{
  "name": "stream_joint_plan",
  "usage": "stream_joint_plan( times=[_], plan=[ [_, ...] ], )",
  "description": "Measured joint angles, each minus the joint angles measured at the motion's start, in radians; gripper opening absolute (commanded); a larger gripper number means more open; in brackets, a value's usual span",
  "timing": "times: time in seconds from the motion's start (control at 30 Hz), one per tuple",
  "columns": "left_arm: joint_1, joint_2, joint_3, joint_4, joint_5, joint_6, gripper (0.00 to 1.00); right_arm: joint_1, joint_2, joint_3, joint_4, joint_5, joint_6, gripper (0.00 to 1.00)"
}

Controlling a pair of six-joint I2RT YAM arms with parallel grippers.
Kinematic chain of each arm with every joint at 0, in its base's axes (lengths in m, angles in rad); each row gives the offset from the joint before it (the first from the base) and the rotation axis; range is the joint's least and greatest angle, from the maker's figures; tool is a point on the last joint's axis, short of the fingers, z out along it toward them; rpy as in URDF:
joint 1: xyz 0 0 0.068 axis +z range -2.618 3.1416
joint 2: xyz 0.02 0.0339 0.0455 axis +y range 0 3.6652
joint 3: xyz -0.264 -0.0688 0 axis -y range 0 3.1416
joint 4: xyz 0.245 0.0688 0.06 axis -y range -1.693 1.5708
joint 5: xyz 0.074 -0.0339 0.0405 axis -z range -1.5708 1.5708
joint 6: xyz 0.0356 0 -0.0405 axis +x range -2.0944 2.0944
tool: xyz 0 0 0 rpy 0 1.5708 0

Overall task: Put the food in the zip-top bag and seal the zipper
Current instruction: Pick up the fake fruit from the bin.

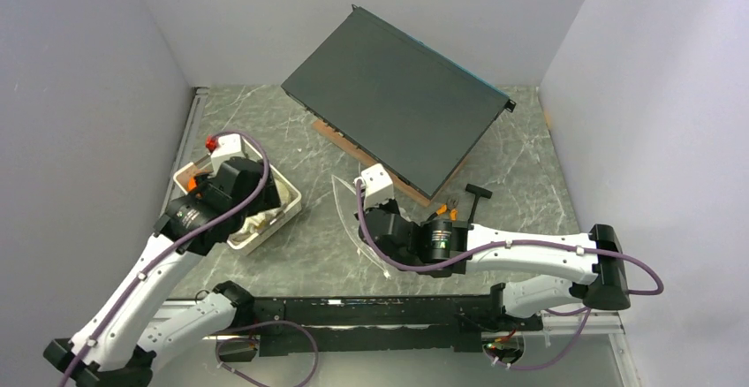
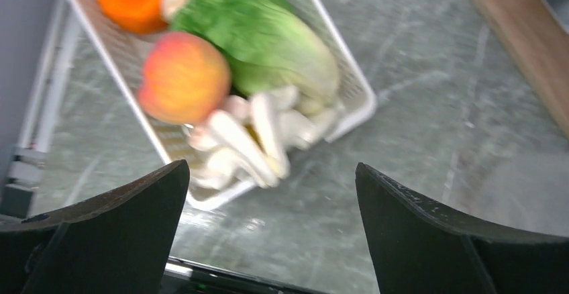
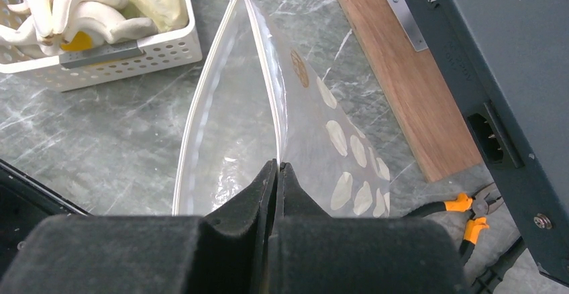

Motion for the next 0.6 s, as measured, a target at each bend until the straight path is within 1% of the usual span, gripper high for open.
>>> stream_joint_plan(
  times=[0.1, 0.17, 0.27, 0.4, 0.6],
  plan=[
    [0.146, 0.012, -0.001, 0.028, 0.022, 0.108, 1.0, 0.0, -0.004, -0.002, 0.0, -0.002, 0.0, 0.0],
    [0.267, 0.028, -0.003, 0.067, 0.048, 0.186, 1.0, 0.0, -0.006, -0.003, 0.0, -0.003, -0.001, 0.0],
    [0.404, 0.067, -0.023, 0.136, 0.076, 0.278, 1.0, 0.0, -0.008, -0.003, 0.0, -0.003, -0.001, 0.0],
    [0.495, 0.102, -0.112, 0.228, 0.101, 0.349, 1.0, -0.001, -0.008, -0.003, -0.005, -0.013, 0.0, 0.0],
    [0.616, 0.081, -0.198, 0.3, 0.177, 0.407, 1.0, -0.002, -0.003, -0.002, -0.013, -0.026, 0.0, 0.0]
  ],
)
